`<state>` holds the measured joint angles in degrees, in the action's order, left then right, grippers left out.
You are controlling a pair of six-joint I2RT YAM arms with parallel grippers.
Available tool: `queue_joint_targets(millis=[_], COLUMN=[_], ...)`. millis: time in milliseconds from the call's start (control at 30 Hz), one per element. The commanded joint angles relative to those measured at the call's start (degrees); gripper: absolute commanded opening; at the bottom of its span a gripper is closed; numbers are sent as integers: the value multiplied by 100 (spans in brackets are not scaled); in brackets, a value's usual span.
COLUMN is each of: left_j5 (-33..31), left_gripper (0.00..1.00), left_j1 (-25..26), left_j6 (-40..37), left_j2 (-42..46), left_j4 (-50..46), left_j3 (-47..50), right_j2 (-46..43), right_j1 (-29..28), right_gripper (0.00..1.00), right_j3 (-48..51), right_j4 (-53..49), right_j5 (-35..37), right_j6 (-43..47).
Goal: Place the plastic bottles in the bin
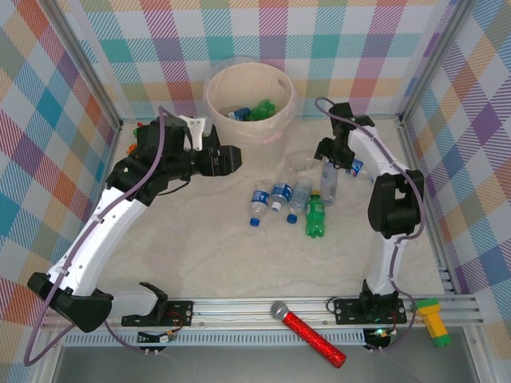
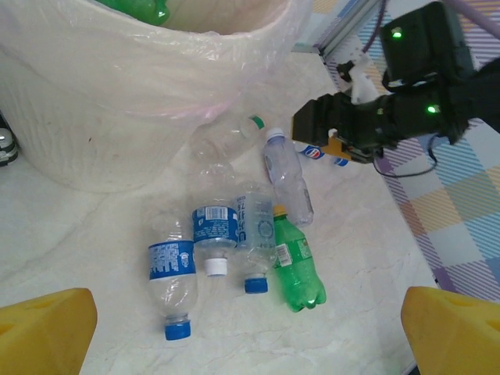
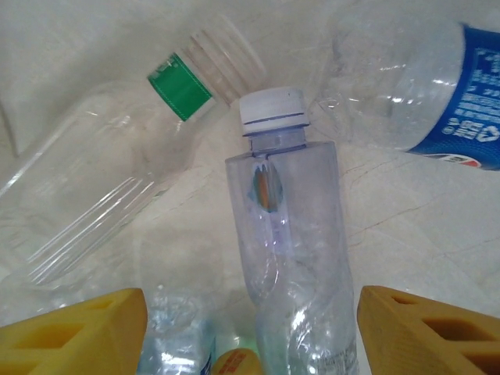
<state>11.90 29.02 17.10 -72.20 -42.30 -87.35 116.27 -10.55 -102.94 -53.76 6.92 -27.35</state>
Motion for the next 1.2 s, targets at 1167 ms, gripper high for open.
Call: queue_joint_targets(millis=[1167], left_j5=[-486], left_gripper=[99], left_j1=[43], left_j6=[203], left_j2=[37], left_j4=[-147], left_j3=[31], right_j2=[-226], right_j1=[-10], right_gripper=[52], right_j3=[145], right_j4=[-102], right_j5=[-205], right_j6=[947])
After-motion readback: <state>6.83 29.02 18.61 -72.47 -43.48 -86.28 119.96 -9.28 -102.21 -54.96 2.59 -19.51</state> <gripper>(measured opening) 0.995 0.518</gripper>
